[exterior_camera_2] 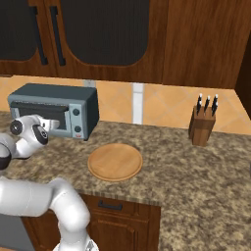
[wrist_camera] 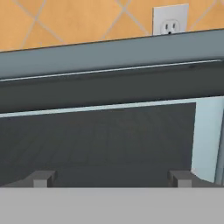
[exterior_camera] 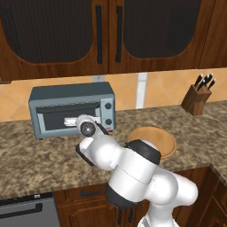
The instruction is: Pick up the kebab skewer and baguette bread, and place them inside the toaster oven. Close the toaster oven door and start by setting the timer.
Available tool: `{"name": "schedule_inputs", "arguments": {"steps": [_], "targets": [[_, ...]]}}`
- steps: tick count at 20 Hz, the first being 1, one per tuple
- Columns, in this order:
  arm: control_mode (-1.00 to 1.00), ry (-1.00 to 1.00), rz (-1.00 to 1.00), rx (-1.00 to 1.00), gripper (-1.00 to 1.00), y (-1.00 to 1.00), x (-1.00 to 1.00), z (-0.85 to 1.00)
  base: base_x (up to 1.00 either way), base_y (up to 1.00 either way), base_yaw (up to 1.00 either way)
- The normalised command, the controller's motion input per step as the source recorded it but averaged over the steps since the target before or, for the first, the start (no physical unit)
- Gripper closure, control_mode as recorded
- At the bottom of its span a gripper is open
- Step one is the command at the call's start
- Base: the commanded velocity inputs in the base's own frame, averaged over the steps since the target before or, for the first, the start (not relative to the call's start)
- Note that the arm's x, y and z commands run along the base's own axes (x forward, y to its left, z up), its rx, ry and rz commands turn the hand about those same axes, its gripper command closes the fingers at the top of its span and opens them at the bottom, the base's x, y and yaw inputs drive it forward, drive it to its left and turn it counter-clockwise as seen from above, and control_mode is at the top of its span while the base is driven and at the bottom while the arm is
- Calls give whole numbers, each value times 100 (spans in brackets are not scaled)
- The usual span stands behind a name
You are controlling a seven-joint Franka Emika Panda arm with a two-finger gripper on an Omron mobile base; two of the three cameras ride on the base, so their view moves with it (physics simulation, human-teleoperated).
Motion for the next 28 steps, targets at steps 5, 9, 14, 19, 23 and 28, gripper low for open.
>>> {"name": "schedule_inputs", "arguments": {"steps": [5,9,14,19,23,28], "targets": [[-100,1,0,0,-100,-57,-15,14,0,0,0],[-100,1,0,0,-100,-57,0,15,0,0,0],[-100,0,0,0,-100,-59,-12,7,0,0,0],[-100,0,1,0,-100,-50,-5,0,0,0,0],[-100,0,1,0,-100,-16,0,-10,0,0,0],[-100,0,1,0,-100,0,2,-34,0,0,0]]}}
